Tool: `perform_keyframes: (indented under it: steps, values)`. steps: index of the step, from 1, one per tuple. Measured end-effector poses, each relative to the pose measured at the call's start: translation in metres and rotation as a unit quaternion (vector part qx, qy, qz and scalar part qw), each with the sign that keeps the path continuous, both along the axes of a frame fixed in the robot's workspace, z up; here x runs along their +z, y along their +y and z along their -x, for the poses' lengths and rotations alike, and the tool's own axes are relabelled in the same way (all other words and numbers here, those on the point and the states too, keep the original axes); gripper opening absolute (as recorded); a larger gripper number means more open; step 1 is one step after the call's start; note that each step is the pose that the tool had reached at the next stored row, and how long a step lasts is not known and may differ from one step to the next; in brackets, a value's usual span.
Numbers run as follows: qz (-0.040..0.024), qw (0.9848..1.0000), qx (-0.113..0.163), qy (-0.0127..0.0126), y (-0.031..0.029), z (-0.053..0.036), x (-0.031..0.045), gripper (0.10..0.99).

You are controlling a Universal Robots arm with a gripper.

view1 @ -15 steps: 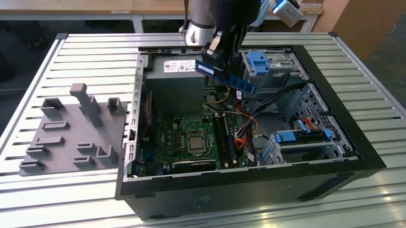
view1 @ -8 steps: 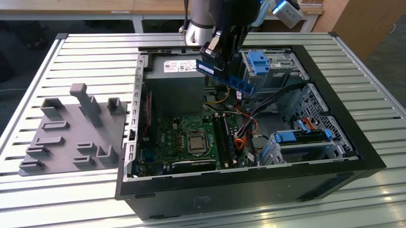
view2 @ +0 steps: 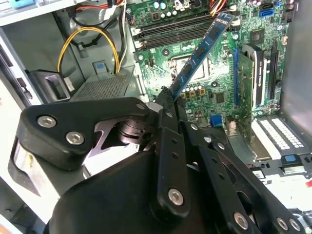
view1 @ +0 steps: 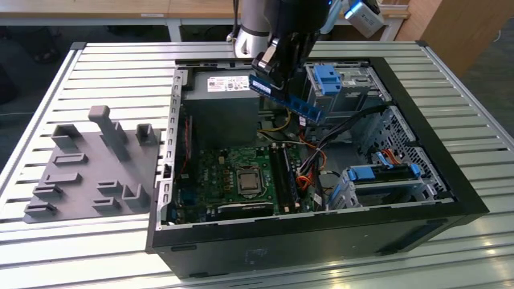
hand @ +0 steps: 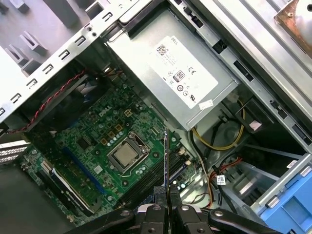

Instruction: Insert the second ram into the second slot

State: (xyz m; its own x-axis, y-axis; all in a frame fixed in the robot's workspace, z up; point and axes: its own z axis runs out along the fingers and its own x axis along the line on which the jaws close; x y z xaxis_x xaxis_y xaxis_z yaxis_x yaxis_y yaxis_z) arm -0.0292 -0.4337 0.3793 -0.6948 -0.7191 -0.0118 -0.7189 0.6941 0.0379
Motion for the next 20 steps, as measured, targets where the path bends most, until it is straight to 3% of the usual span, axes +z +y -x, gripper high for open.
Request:
perform_keyframes:
  steps: [20]
  values:
    - [0.0,0.999,-0.044,0.0,0.0,0.0001,0.0,0.137]
